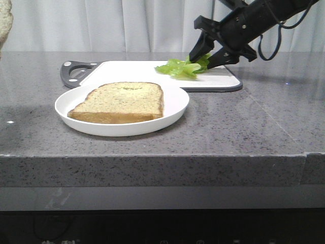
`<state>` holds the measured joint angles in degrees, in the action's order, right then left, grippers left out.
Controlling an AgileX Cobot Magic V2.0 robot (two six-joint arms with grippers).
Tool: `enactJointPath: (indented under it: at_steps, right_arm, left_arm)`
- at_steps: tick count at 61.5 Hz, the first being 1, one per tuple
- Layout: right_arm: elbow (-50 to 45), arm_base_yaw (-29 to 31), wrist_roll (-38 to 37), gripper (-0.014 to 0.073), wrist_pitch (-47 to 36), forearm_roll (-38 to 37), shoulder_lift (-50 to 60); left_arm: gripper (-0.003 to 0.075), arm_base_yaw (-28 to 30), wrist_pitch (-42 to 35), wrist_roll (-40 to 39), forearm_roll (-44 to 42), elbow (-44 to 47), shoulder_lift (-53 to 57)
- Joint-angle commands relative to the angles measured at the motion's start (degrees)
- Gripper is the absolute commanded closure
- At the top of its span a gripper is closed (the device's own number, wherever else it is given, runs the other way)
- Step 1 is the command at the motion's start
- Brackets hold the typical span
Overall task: Left arm grabs bread, right arm adds lettuce
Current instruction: 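Lower the right gripper onto the lettuce leaf and grasp it, then carry the lettuce with the right gripper onto the bread on the plate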
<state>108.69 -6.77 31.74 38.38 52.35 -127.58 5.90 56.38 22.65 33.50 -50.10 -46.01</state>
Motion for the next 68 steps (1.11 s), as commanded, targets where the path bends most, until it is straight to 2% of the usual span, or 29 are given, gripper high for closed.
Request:
enactJointPath:
  at_steps: [1, 11, 19, 29, 38, 50, 59, 68]
  right_arm:
    - [1.88, -0.62, 0.58, 0.0338, -0.71, 1.93, 3.21]
    - [1.88, -0.69, 0.58, 0.0592, -1.16, 2.60, 3.55]
    - [1.95, -0.50, 0.58, 0.0713, -0.15, 3.50, 5.66]
    - [1.34, -0.50, 0.58, 0.0711, 2.94, 5.59, 11.79]
    - [-2.95, -0.92, 2.30, 0.0711, 4.74, 7.01, 19.62]
    - [-14.55, -3.57, 11.99, 0.0711, 7.39, 11.21, 30.41]
    - [-24.70, -7.08, 21.95, 0.0711, 8.36, 19.87, 35.81]
    - [-32.08, -10.69, 31.63, 0.0711, 9.80, 28.09, 36.81]
  left_arm:
    - [0.0741, 0.12, -3.48, -0.48, 2.19, -1.56, 0.47]
    - [0.0741, 0.12, -3.60, -0.48, 1.93, -1.56, 0.47]
    - [0.0741, 0.12, -3.60, -0.48, 1.85, -1.56, 0.47]
    - [0.0741, 0.12, -3.60, -0.48, 1.85, -1.56, 0.47]
    - [0.0741, 0.12, -3.60, -0.48, 1.85, -1.56, 0.47]
    - [0.0741, 0.12, -3.84, -0.37, 1.85, -1.56, 0.47]
    - [0.0741, 0.12, -3.96, -0.17, 1.85, -1.56, 0.47]
    - [0.0741, 0.12, -3.96, -0.17, 1.85, -1.56, 0.47]
